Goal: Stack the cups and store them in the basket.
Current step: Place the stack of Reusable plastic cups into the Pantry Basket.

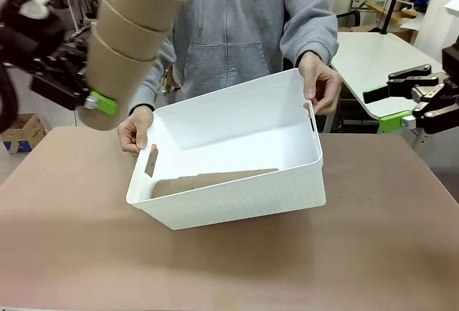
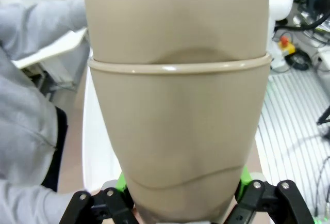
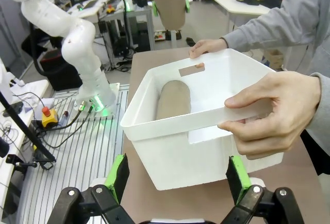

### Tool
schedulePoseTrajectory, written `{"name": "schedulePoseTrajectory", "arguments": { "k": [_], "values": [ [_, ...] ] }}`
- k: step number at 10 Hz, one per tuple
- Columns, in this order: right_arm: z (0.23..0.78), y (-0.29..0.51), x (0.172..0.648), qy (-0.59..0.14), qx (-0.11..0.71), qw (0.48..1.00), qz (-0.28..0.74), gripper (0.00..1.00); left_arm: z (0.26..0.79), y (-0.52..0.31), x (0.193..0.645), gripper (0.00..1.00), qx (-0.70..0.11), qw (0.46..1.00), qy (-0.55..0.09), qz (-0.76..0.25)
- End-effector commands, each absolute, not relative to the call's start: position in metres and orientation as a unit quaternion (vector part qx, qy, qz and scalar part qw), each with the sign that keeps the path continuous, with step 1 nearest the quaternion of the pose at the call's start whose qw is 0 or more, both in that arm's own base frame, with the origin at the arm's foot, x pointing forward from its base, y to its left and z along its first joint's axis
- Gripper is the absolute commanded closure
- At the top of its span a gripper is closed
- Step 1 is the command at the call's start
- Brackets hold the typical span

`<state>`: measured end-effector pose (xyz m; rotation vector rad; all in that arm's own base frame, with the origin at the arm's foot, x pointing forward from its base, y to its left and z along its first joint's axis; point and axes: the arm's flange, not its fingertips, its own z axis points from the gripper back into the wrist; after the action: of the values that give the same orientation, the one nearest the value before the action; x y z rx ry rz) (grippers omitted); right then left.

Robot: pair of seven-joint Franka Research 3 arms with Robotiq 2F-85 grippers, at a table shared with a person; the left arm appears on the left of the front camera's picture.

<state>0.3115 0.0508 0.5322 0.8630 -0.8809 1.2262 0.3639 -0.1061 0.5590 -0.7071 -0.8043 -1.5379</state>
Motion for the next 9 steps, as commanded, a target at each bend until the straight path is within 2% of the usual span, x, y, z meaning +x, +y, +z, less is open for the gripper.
{"name": "schedulePoseTrajectory", "arguments": {
  "k": [1, 4, 9],
  "values": [
    [0.534, 0.052, 0.312, -0.400, 0.384, 0.636, 0.537, 0.00, 0.553, -0.142, 0.392, 0.17, -0.297, 0.601, -0.305, -0.676],
    [0.534, 0.052, 0.312, -0.400, 0.384, 0.636, 0.537, 0.00, 0.534, -0.201, 0.413, 0.17, -0.272, 0.610, -0.281, -0.689],
    [0.534, 0.052, 0.312, -0.400, 0.384, 0.636, 0.537, 0.00, 0.490, -0.256, 0.435, 0.17, -0.232, 0.621, -0.284, -0.692]
  ]
}}
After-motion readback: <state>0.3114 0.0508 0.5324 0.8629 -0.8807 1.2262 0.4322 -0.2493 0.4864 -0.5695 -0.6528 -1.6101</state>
